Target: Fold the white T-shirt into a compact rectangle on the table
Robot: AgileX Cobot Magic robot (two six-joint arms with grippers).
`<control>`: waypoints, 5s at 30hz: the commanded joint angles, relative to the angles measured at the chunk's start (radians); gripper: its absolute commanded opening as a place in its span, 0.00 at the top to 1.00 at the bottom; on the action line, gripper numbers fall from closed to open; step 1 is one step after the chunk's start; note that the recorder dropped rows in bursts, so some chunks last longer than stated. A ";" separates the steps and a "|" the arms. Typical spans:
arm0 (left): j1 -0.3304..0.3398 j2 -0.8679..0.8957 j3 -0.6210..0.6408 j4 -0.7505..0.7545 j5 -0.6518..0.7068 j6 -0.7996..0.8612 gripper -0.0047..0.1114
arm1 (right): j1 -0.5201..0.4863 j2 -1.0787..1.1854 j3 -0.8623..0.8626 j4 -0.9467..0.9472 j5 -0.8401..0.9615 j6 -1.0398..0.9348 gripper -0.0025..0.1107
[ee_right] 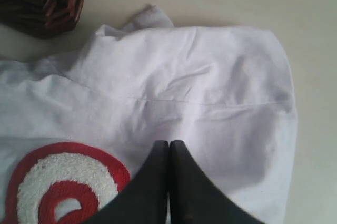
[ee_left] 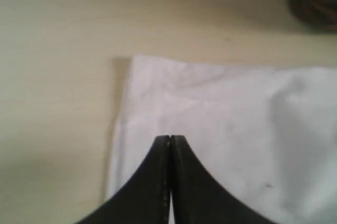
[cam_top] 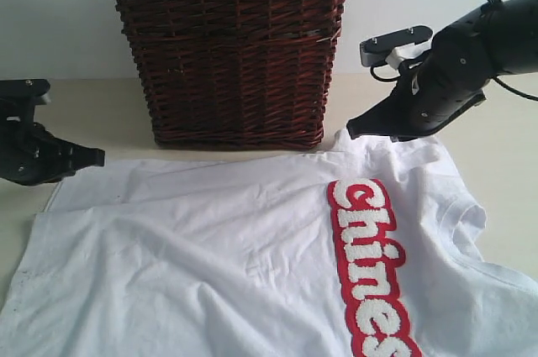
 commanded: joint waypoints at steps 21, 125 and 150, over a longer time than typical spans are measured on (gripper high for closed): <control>-0.549 -0.111 0.254 0.599 0.308 -0.594 0.96 | -0.152 0.001 -0.012 0.195 0.478 -0.308 0.98; -0.242 -0.655 0.260 0.965 0.224 -0.954 0.96 | 0.479 -0.446 0.382 0.423 0.775 -0.673 0.49; -0.242 -0.655 0.260 0.965 0.220 -0.951 0.96 | 0.673 -0.225 0.527 0.101 0.517 -0.357 0.90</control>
